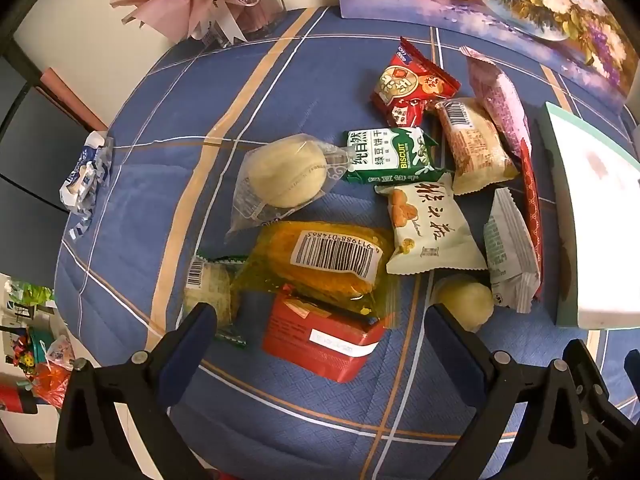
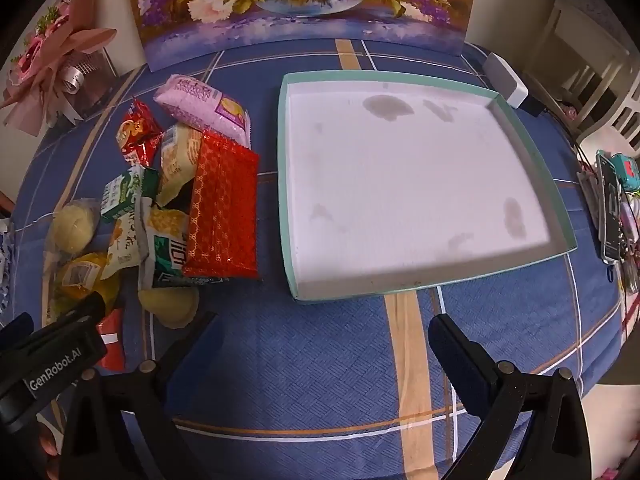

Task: Organize snacks
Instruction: 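Move both tools toward the snack pile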

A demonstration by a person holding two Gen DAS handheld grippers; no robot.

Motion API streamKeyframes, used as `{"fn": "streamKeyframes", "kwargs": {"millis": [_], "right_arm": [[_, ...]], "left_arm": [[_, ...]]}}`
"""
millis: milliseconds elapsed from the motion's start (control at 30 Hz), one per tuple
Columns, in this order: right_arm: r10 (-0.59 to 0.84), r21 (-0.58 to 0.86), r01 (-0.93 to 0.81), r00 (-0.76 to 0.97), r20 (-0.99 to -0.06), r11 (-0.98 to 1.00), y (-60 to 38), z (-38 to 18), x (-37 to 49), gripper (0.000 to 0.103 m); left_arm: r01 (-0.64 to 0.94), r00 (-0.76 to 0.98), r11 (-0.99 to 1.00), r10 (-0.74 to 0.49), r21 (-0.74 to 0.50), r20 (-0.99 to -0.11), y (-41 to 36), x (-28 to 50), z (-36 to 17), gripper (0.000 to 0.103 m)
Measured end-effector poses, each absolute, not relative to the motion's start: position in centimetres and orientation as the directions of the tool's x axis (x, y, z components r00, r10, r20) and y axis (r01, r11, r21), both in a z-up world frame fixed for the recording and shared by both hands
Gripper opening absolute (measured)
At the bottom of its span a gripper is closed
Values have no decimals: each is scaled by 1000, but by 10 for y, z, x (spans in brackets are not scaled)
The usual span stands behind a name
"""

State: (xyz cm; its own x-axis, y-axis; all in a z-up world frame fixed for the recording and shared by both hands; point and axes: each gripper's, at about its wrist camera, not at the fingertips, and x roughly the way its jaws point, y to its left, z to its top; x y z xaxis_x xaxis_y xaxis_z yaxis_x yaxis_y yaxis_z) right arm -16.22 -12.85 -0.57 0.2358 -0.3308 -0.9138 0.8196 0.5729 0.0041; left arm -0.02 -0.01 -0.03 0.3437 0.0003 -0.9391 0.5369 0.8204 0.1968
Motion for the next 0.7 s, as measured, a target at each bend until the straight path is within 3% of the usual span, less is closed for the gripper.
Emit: {"fn": "streamKeyframes", "kwargs": {"millis": [700], "right_arm": [[-330, 5, 820, 236, -914, 572, -129, -6, -163, 103]], "left_arm": [[536, 348, 821, -4, 196, -937, 0, 0, -1, 103]]}}
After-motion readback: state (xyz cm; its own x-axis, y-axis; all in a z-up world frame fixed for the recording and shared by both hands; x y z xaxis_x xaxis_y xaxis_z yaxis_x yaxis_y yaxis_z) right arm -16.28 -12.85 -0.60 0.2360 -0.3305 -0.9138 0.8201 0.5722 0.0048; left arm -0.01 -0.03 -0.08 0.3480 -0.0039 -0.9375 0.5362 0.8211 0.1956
